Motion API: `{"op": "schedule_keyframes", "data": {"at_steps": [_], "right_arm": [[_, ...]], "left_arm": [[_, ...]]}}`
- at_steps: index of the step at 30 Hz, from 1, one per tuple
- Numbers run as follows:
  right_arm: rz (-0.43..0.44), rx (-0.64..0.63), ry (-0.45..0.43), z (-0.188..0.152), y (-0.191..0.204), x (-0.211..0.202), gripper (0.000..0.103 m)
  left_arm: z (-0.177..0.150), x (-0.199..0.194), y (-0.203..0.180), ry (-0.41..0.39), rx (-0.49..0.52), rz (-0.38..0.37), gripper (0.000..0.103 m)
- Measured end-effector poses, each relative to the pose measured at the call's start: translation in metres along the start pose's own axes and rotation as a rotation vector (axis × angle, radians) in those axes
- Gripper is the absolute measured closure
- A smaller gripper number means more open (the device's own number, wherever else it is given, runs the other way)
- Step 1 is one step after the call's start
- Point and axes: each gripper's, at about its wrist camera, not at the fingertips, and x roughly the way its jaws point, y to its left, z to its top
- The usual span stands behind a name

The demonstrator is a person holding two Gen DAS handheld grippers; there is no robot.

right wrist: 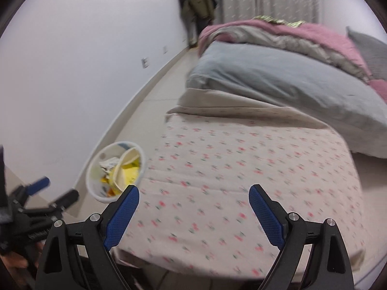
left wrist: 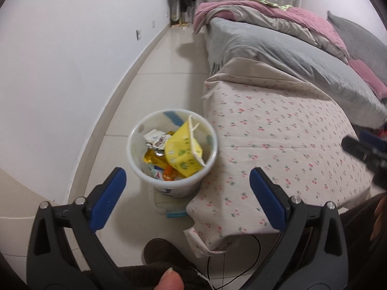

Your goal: Collect trash

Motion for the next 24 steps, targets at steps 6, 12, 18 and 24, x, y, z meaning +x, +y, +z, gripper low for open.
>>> {"op": "schedule_keyframes", "data": {"at_steps": [6, 12, 18, 24], "right_arm": [[-0.091, 0.046, -0.047, -0.038, -0.014, -0.007, 0.010], [-0.134, 0.084, -0.046, -0.053, -0.031, -0.001, 0.010], [-0.136, 0.115, -0.055, -0.062, -0.041, 0.000, 0.010], [-0.120, 0.114, -0.049, -0.065, -0.039, 0.005, 0.010]], "left_arm": [[-0.009, -0.012, -0.026, -0.055, 0.049, 0.024, 0.002], [-0.017, -0.010, -0.037, -0.057, 0.032, 0.014, 0.002], [-0.025, -0.004, -0.043, -0.044, 0.027, 0.019, 0.002], [-0.030, 0.000, -0.047, -0.035, 0.025, 0.013, 0.002]]}}
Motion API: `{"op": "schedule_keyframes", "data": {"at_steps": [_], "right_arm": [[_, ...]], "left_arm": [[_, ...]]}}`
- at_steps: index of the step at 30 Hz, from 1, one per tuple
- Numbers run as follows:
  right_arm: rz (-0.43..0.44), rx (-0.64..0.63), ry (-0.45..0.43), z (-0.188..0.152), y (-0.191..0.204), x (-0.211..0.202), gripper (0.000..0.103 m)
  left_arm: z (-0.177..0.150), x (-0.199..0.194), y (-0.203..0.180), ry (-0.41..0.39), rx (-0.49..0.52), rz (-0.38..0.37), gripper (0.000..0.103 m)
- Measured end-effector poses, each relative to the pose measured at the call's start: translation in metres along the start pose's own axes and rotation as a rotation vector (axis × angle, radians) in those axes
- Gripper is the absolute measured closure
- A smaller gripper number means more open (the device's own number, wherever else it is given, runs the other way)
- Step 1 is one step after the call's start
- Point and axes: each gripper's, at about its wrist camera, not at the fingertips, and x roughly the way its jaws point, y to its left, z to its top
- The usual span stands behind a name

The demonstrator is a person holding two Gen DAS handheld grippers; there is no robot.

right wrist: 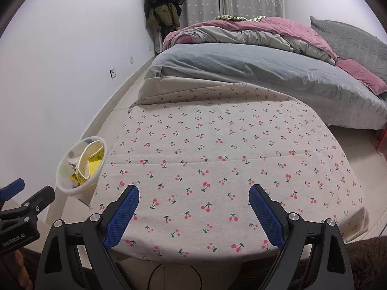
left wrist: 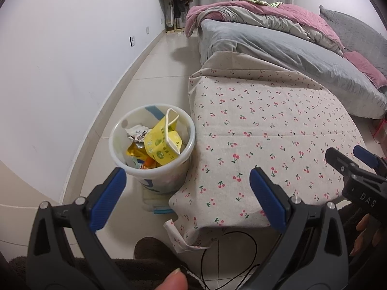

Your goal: Collect trash

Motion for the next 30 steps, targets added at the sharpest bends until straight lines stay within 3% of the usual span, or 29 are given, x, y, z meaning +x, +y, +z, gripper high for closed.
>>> {"op": "schedule_keyframes", "data": {"at_steps": [30], "right_arm": [[0.035, -0.010, -0.006, -0.0013, 0.0018, -0.0013, 0.010]], "left_arm": [[-0.0002, -0.0013, 0.0030, -0.001, -0.023, -0.029, 0.002]]}}
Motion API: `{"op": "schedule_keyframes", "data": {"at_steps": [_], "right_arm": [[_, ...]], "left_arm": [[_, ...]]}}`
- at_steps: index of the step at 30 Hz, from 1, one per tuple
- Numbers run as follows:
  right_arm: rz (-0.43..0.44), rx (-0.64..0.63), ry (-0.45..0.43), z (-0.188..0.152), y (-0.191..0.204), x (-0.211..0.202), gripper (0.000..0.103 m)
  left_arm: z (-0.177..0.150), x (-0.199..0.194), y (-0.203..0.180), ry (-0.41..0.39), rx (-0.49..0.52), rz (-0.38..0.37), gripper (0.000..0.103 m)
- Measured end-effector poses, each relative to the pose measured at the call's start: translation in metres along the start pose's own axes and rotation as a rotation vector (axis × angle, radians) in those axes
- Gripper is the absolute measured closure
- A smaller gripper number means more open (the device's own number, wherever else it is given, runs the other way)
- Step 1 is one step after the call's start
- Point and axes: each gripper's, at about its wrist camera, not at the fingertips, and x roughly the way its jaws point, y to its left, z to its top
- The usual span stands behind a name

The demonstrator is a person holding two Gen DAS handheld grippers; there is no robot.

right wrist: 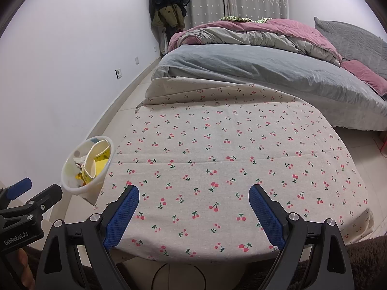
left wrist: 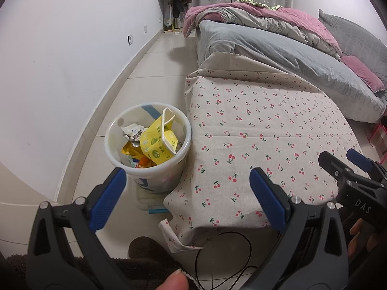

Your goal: Collect trash

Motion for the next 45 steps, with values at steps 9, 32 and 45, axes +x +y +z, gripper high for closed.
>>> {"op": "schedule_keyframes", "data": {"at_steps": [9, 32, 45], "right_arm": [[0.002, -0.002, 0.000, 0.001, 0.001, 0.000, 0.010], [0.004, -0.007, 0.002, 0.001, 0.001, 0.001, 0.010], [0.028, -0.034, 0.014, 0.017, 0.005, 0.005, 0.010]], "left_arm": [[0.000, -0.001, 0.000, -0.002, -0.001, -0.001, 0.002], [0.000, -0.002, 0.000, -0.001, -0.004, 0.002, 0.002], [0.006, 0.001, 0.006, 0.018, -0.022, -0.024, 0.002]]}}
